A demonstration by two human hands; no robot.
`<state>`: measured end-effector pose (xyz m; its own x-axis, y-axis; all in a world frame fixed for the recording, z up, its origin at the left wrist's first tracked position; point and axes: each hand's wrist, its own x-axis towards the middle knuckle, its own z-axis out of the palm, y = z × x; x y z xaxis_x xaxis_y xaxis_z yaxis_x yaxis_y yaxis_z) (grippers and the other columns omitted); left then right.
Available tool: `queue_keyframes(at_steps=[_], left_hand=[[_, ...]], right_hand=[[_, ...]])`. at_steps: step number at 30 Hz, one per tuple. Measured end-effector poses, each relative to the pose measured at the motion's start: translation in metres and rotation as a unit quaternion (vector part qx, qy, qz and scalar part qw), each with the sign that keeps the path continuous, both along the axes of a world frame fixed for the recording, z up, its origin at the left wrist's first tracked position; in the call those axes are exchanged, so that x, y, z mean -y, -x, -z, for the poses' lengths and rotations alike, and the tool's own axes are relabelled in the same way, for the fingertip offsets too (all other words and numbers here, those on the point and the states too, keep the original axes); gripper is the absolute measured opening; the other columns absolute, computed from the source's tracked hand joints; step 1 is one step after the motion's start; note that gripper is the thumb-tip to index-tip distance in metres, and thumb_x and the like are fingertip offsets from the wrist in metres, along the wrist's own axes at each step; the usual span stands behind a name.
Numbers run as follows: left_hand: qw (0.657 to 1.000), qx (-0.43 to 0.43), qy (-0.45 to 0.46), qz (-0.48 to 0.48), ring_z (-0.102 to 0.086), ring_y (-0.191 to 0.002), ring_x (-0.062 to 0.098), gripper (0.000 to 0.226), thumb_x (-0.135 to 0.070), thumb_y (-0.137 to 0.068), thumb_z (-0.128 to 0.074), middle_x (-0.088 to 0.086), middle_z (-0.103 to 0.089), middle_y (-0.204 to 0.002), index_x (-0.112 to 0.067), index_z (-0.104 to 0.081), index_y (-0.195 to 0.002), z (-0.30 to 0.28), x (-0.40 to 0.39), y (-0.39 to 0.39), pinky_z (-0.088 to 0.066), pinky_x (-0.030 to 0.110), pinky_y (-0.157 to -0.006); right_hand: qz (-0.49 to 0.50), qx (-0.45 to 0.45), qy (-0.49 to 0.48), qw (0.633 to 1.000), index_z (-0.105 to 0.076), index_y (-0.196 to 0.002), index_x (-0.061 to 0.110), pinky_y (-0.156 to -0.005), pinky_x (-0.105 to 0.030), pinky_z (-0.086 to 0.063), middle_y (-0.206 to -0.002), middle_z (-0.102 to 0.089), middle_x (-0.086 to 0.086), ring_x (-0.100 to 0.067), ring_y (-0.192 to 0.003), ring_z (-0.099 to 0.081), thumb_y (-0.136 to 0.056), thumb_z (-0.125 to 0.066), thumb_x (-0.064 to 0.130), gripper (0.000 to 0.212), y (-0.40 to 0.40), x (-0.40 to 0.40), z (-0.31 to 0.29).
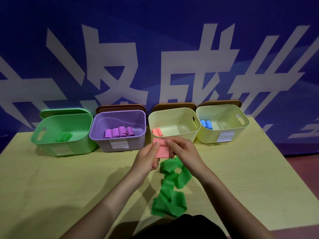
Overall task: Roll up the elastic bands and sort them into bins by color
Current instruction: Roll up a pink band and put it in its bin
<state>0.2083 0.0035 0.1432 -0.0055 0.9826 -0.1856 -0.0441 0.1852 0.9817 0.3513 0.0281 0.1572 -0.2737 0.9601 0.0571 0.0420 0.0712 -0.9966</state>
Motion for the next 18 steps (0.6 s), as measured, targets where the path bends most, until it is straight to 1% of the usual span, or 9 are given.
queue_keyframes(at_steps=[2,3,6,9,11,13,16,18], left_hand=[[1.0,0.008,0.003,0.002,-0.03,-0.039,0.006,0.028,-0.025,-0.101,-0.04,-0.007,-0.036,-0.045,-0.006,-0.061,-0.097,0.001,0.0,0.002,-0.026,0.019,-0.044],[1.0,0.02,0.005,0.003,-0.029,-0.038,0.006,0.027,-0.024,-0.101,-0.04,-0.007,-0.034,-0.044,-0.006,-0.06,-0.094,0.001,0.001,0.002,-0.025,0.019,-0.043],[0.996,0.085,0.017,0.005,-0.025,-0.037,0.006,0.026,-0.022,-0.1,-0.042,-0.004,-0.03,-0.043,-0.005,-0.059,-0.09,-0.002,0.003,0.003,-0.021,0.017,-0.042],[0.988,0.148,0.035,-0.003,-0.022,-0.037,0.006,0.027,-0.021,-0.099,-0.044,-0.003,-0.027,-0.043,-0.008,-0.061,-0.082,-0.004,0.005,0.004,-0.019,0.018,-0.041],[0.983,0.175,0.047,-0.019,-0.023,-0.037,0.007,0.028,-0.02,-0.098,-0.045,-0.003,-0.027,-0.042,-0.009,-0.058,-0.076,-0.005,0.005,0.003,-0.021,0.018,-0.04],[0.98,0.189,0.058,-0.029,-0.025,-0.039,0.008,0.029,-0.019,-0.098,-0.045,-0.003,-0.029,-0.043,-0.011,-0.054,-0.072,-0.007,0.005,0.001,-0.023,0.019,-0.042],[0.979,0.193,0.063,-0.032,-0.026,-0.039,0.008,0.029,-0.017,-0.099,-0.043,-0.004,-0.031,-0.043,-0.012,-0.05,-0.071,-0.011,0.004,0.0,-0.023,0.019,-0.042],[0.979,0.193,0.054,-0.028,-0.024,-0.037,0.006,0.028,-0.016,-0.1,-0.042,-0.005,-0.029,-0.042,-0.01,-0.049,-0.074,-0.012,0.004,0.001,-0.02,0.018,-0.04]], right_hand=[[0.003,-0.002,0.002,1.0,-0.07,-0.101,0.017,-0.059,-0.016,-0.043,-0.073,-0.058,-0.017,-0.005,-0.058,-0.051,-0.095,-0.053,0.004,0.022,0.0,0.0,-0.001],[0.003,0.0,0.002,1.0,-0.07,-0.102,0.016,-0.06,-0.016,-0.043,-0.074,-0.059,-0.016,-0.004,-0.059,-0.052,-0.094,-0.054,0.003,0.022,0.0,-0.001,-0.002],[-0.009,0.003,0.0,1.0,-0.069,-0.105,0.018,-0.061,-0.017,-0.044,-0.067,-0.059,-0.006,-0.003,-0.058,-0.053,-0.094,-0.055,0.001,0.024,0.0,-0.001,-0.002],[-0.015,0.006,-0.008,1.0,-0.068,-0.11,0.016,-0.063,-0.018,-0.047,-0.069,-0.062,-0.003,-0.004,-0.06,-0.055,-0.092,-0.057,0.0,0.026,0.001,-0.001,0.0],[-0.008,0.012,-0.018,1.0,-0.068,-0.112,0.015,-0.065,-0.018,-0.047,-0.068,-0.064,0.005,-0.003,-0.061,-0.056,-0.091,-0.059,-0.001,0.029,0.002,-0.001,0.001],[0.009,0.017,-0.028,0.999,-0.069,-0.111,0.019,-0.067,-0.017,-0.047,-0.067,-0.066,0.01,-0.001,-0.064,-0.058,-0.089,-0.061,-0.001,0.03,0.004,0.0,0.002],[0.035,0.01,-0.043,0.998,-0.069,-0.105,0.029,-0.069,-0.014,-0.047,-0.076,-0.069,0.021,0.003,-0.072,-0.061,-0.089,-0.063,0.002,0.032,0.008,0.002,0.002],[0.043,0.009,-0.061,0.997,-0.068,-0.101,0.036,-0.071,-0.014,-0.047,-0.081,-0.069,0.025,0.003,-0.077,-0.062,-0.089,-0.064,0.006,0.033,0.01,0.004,0.002]])
